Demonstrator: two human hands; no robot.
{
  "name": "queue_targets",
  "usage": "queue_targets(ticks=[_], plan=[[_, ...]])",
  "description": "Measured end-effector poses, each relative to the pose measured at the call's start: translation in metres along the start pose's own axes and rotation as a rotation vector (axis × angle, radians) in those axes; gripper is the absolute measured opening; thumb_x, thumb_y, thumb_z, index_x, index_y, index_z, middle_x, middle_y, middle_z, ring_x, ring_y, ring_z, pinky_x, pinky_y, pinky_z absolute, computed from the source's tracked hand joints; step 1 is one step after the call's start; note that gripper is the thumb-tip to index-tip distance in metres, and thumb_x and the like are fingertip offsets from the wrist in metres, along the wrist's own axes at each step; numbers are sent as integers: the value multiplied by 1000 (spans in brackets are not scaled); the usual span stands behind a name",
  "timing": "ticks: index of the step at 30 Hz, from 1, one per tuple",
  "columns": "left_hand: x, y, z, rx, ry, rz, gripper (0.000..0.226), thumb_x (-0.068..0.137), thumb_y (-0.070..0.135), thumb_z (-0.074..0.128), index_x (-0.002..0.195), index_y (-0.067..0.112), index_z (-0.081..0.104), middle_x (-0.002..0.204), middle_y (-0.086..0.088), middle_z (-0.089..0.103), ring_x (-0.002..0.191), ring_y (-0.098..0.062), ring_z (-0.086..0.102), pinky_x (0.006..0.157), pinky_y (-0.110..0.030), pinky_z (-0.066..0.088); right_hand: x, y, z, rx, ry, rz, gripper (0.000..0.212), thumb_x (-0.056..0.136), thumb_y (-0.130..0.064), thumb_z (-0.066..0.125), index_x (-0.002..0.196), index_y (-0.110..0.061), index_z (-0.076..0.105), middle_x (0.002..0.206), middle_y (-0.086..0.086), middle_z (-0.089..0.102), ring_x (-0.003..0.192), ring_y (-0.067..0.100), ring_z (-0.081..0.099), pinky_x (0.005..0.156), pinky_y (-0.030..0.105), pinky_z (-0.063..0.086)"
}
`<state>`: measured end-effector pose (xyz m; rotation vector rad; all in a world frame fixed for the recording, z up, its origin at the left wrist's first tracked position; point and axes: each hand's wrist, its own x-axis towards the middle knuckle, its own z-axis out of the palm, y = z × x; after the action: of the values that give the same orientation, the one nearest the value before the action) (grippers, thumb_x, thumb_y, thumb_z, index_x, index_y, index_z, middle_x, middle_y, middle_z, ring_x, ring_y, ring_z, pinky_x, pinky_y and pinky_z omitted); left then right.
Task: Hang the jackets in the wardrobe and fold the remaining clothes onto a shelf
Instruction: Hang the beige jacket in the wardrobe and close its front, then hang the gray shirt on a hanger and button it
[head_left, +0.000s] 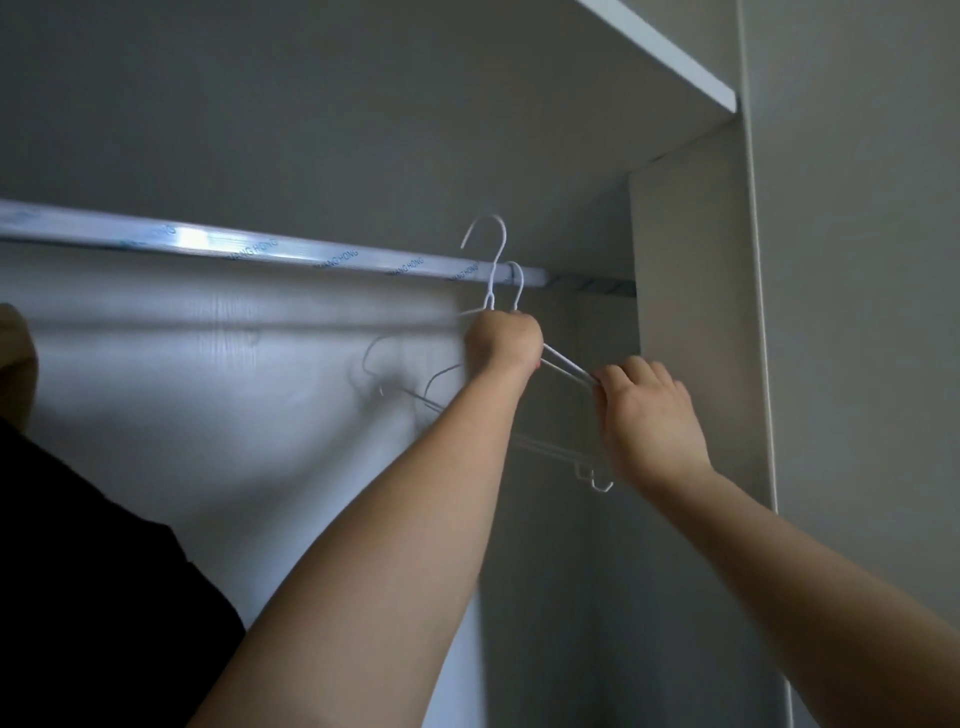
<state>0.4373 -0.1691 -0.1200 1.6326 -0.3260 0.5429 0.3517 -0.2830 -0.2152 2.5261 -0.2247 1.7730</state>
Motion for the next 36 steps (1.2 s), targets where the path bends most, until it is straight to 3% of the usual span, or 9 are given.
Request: queue_targets(ticks=[7, 12, 15, 18, 20, 27, 31, 33, 36], plan=[[-27, 5, -4, -153, 24, 173, 47, 103, 43, 41, 75, 14, 65, 53, 0, 66, 39, -15, 62, 51, -29, 55, -20, 5, -44, 188, 135, 68, 23, 90, -7, 66, 110, -17, 66, 92, 8, 61, 73, 39, 59, 56, 34, 45], [-86, -21, -7, -195, 61, 227, 41, 95, 39, 53, 63, 18, 69, 50, 3, 66, 37, -11, 58, 41, -20, 43, -55, 23, -99, -71, 229, 13, 17, 100, -23, 51, 98, -16, 66, 85, 8, 63, 64, 37, 55, 50, 33, 40], [-126, -34, -1, -193, 0, 200, 36, 86, 34, 58, 57, 19, 71, 49, 0, 66, 37, -15, 58, 43, -22, 43, -78, 35, -130, -179, 120, 3, 19, 98, -26, 51, 97, -15, 66, 83, 8, 63, 63, 35, 54, 55, 30, 30], [-168, -52, 5, -44, -39, 224, 27, 77, 41, 51, 62, 38, 74, 48, 3, 65, 45, -19, 64, 51, -28, 52, -111, 41, -149, -222, -114, 7, 19, 97, -34, 52, 103, -19, 62, 90, 3, 63, 70, 36, 60, 57, 32, 42], [-198, -69, 13, 144, -68, 266, 39, 77, 46, 45, 64, 24, 75, 49, 2, 65, 53, -25, 66, 57, -36, 58, -140, 46, -156, -199, -239, 41, 18, 97, -35, 51, 103, -22, 61, 90, 2, 64, 73, 37, 61, 60, 35, 50], [-277, -97, 38, 651, -405, 466, 61, 88, 60, 35, 74, 15, 74, 75, -9, 69, 79, -35, 61, 68, -38, 51, -221, 83, -194, -18, -464, 353, 13, 96, -39, 61, 99, -29, 68, 82, -6, 61, 78, 28, 60, 65, 36, 53], [-282, -51, 47, 854, -714, 564, 67, 93, 60, 34, 69, 10, 72, 75, -16, 63, 74, -35, 50, 68, -39, 47, -205, 102, -248, 34, -616, 507, 13, 94, -39, 62, 99, -31, 71, 83, -8, 63, 80, 23, 62, 69, 37, 54], [-289, -18, 52, 939, -927, 616, 76, 95, 65, 28, 64, 9, 70, 73, -15, 65, 77, -37, 57, 75, -41, 52, -194, 107, -286, 35, -698, 597, 13, 94, -40, 63, 99, -32, 72, 83, -9, 65, 79, 19, 61, 69, 36, 54], [-316, 40, 55, 1037, -1129, 777, 72, 97, 65, 28, 63, 9, 59, 76, -15, 65, 86, -39, 66, 70, -35, 42, -177, 108, -353, -8, -789, 751, 11, 91, -40, 66, 95, -34, 74, 81, -10, 67, 77, 16, 62, 66, 31, 53]])
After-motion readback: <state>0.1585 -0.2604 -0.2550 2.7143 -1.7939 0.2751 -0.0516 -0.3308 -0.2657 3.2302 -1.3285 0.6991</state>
